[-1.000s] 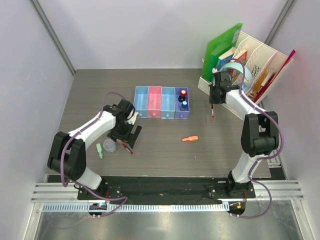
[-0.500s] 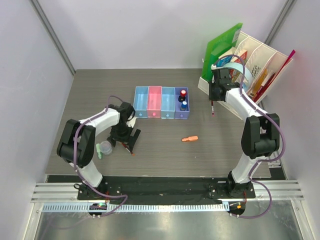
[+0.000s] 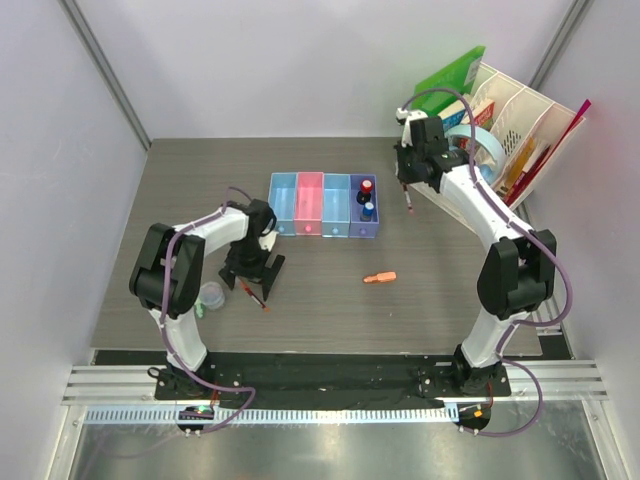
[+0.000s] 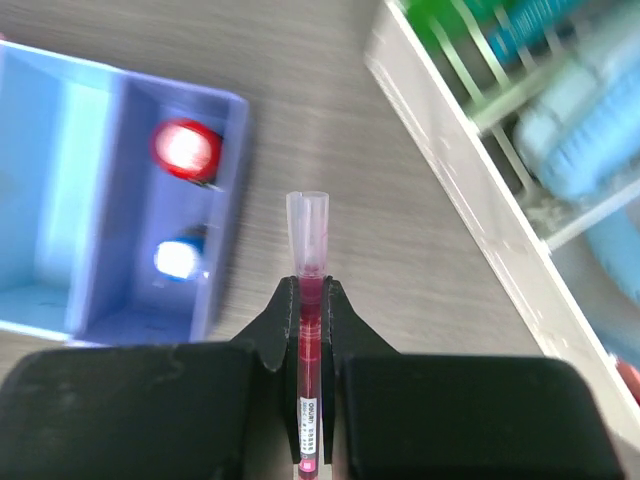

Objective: Sort the stationery into containers
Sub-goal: Pick up the pen from the center of the board.

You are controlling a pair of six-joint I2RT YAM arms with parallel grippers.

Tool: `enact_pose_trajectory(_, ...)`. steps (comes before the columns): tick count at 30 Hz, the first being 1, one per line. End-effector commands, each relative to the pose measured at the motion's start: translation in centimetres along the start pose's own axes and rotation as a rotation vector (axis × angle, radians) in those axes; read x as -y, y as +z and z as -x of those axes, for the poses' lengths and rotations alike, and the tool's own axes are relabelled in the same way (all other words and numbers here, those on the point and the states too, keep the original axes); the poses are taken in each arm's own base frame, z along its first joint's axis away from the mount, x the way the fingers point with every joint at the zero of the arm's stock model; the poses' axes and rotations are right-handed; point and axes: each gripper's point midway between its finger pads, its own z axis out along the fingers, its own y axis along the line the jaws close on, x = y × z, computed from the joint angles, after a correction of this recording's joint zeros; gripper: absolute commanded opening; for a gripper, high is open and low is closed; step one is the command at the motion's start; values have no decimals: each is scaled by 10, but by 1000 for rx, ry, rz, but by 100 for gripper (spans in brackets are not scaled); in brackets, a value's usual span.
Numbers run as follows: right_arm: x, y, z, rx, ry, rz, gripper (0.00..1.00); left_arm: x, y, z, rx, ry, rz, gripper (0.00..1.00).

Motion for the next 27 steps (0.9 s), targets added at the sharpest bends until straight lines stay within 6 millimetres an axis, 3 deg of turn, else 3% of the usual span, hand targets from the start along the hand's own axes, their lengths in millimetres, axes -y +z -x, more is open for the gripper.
enact_pose_trajectory(1, -46, -11, 48, 110, -76, 114, 2, 0, 4, 18, 37, 14, -4, 100)
enact_pose_trajectory(2, -61, -12, 58, 129, -84, 140, 2, -1, 4, 20, 39, 14, 2, 100)
enact_pose_trajectory(4, -75, 5, 55, 103, -91, 161, 2, -2, 3, 22, 50, 25, 3, 97)
enact_pose_trajectory(5, -82, 6, 64, 121, -92, 170, 2, -2, 3, 22, 50, 24, 6, 93)
enact_pose_trajectory(7, -97, 22, 59, 98, -97, 186, 2, 0, 5, 23, 50, 33, -9, 77)
enact_pose_trajectory(9, -118, 27, 65, 107, -111, 247, 2, 1, 5, 23, 43, 35, -16, 62)
enact_pose_trajectory(14, -151, 48, 61, 92, -118, 290, 2, 0, 8, 22, 23, 37, -13, 45)
enact_pose_trajectory(20, -180, 61, 52, 87, -133, 321, 2, 0, 8, 22, 10, 42, -12, 0)
enact_pose_trajectory(27, -190, 63, 56, 105, -116, 330, 2, 2, 8, 19, 5, 51, -24, 0)
